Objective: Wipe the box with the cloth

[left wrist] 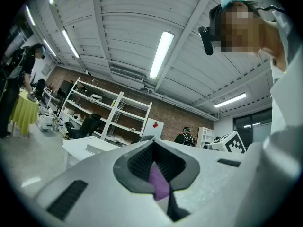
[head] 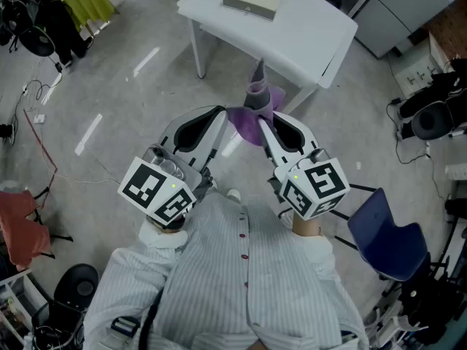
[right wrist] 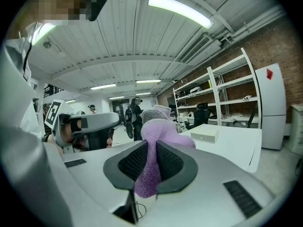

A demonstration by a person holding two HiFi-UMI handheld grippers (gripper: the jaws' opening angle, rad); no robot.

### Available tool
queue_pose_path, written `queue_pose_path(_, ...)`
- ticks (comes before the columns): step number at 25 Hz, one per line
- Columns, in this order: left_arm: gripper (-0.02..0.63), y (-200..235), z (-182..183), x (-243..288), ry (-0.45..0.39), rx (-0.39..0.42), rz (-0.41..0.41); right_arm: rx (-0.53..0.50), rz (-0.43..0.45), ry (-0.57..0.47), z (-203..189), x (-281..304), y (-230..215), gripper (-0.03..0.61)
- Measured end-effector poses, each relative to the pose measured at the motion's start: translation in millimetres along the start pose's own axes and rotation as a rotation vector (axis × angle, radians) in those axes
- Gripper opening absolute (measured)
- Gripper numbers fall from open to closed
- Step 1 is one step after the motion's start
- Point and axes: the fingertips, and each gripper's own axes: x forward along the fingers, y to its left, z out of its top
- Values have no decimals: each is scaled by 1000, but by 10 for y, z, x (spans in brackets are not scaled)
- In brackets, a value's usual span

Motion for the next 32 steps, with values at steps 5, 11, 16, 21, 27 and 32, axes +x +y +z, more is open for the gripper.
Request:
queue_pose_path(5,9,-101,-58,-61,5,-5,-6,2,15,-9,-16,-94,110,54)
queue_pose_path(11,9,-288,-150,-83,2,8,-2,-3,29,-23,-74,-295,114,55)
queue_pose_path(16,9,-362,-162,-89,-3,18,13,-2,31,-34,-62,-383,56,55)
queue_pose_path(21,9,-262,-165,11,0,18,28,19,44,-33,-71,-302,-72,55)
queue_pose_path(27,9,160,-178,230,11,23,39,22,44,-12,-68,110,-276,55)
queue_pose_path(32,9,677,-60,615,19,23,29,24,36,-4,76,618,-596,55)
